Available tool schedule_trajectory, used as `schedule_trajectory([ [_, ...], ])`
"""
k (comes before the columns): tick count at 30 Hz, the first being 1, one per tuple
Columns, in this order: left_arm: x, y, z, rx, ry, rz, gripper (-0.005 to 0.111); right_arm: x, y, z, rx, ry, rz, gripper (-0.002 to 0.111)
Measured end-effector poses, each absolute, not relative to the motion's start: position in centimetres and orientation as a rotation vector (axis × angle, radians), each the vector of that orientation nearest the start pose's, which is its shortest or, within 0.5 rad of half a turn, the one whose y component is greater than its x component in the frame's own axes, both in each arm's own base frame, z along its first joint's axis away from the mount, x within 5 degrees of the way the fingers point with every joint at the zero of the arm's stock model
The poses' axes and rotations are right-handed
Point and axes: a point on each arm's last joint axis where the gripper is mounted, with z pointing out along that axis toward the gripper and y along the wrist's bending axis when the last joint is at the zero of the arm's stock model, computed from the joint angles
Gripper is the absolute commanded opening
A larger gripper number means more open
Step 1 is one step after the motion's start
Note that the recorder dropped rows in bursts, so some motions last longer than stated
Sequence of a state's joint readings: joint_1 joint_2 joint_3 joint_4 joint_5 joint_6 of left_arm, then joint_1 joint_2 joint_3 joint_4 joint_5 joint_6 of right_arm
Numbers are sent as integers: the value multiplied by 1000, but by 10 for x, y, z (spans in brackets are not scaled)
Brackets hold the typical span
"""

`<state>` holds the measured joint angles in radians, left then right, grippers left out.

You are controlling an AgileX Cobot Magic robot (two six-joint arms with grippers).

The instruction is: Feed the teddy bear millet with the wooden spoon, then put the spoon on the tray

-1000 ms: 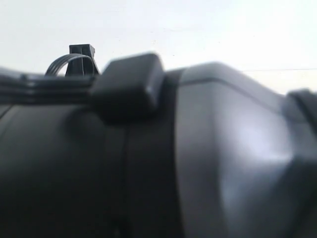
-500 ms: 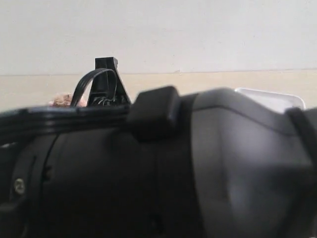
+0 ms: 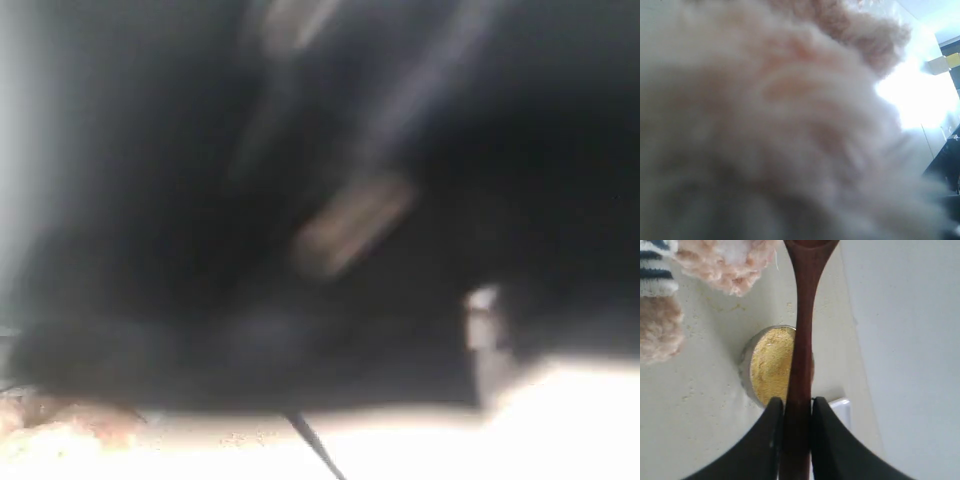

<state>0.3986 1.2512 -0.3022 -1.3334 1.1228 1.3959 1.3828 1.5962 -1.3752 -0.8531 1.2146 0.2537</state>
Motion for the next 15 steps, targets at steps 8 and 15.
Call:
schedule_trajectory([
  [8, 159, -20, 185, 99, 2291, -1157, 5, 182, 244, 344, -1233, 2230, -362, 1],
  [15, 159, -20, 185, 99, 2291, -1157, 5, 222, 211, 337, -1218, 2348, -344, 1],
])
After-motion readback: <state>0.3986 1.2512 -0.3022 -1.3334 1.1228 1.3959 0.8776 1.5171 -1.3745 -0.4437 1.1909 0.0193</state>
